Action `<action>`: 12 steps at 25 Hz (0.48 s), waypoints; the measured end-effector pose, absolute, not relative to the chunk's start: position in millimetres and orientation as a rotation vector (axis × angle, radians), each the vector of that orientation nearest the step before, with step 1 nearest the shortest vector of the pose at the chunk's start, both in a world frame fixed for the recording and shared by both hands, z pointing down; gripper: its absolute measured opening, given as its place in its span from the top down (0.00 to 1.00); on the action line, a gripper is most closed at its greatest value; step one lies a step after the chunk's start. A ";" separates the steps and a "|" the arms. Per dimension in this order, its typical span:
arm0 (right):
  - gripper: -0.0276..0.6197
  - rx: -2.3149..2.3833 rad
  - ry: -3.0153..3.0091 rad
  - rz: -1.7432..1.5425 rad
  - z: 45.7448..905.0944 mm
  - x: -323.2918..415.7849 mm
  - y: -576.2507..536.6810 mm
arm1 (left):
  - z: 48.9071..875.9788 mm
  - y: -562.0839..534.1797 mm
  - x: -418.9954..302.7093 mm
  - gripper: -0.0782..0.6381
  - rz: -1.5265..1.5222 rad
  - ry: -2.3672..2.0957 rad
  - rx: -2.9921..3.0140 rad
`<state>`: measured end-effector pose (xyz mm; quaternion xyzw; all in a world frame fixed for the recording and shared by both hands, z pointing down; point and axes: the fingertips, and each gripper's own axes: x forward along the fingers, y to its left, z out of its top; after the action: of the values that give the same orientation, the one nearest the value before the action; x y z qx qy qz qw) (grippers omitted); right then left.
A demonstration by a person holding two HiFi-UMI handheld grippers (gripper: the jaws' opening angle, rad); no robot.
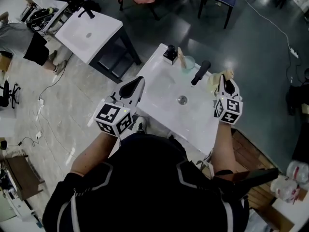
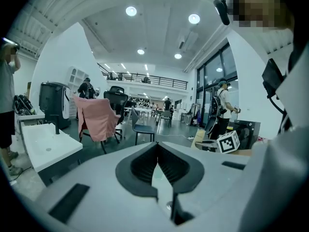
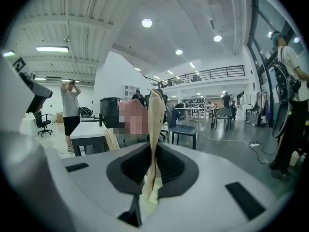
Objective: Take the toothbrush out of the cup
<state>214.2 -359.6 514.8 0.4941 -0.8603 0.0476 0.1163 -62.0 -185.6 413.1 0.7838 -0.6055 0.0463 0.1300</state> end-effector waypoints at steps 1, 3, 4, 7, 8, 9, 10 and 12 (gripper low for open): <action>0.90 1.462 -2.524 0.134 505.7 213.7 -356.3 | 410.8 -187.7 -63.2 0.89 0.122 -1.747 2.296; 0.90 1.490 -2.529 0.119 487.9 213.3 -350.5 | 406.6 -192.2 -64.0 0.89 0.101 -1.723 2.338; 0.90 1.507 -2.527 0.106 478.4 215.0 -348.9 | 404.9 -196.4 -62.9 0.89 0.092 -1.706 2.360; 0.90 1.579 -2.496 0.061 451.9 226.6 -344.3 | 401.0 -213.7 -58.3 0.89 0.061 -1.638 2.417; 0.90 1.600 -2.484 0.056 445.5 229.4 -340.9 | 400.1 -217.8 -58.4 0.89 0.053 -1.617 2.428; 0.90 1.617 -2.477 0.056 439.5 230.7 -337.0 | 399.1 -220.9 -59.5 0.89 0.046 -1.601 2.437; 0.90 1.630 -2.476 0.058 433.4 230.5 -333.1 | 397.7 -223.3 -61.5 0.89 0.041 -1.589 2.443; 0.90 1.649 -2.483 0.053 420.4 227.1 -325.2 | 394.4 -226.5 -66.6 0.89 0.034 -1.573 2.453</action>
<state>227.1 -325.2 420.4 0.5514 -0.8302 0.0178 0.0801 -66.6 -226.5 394.4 0.8364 -0.5362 0.0116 0.1134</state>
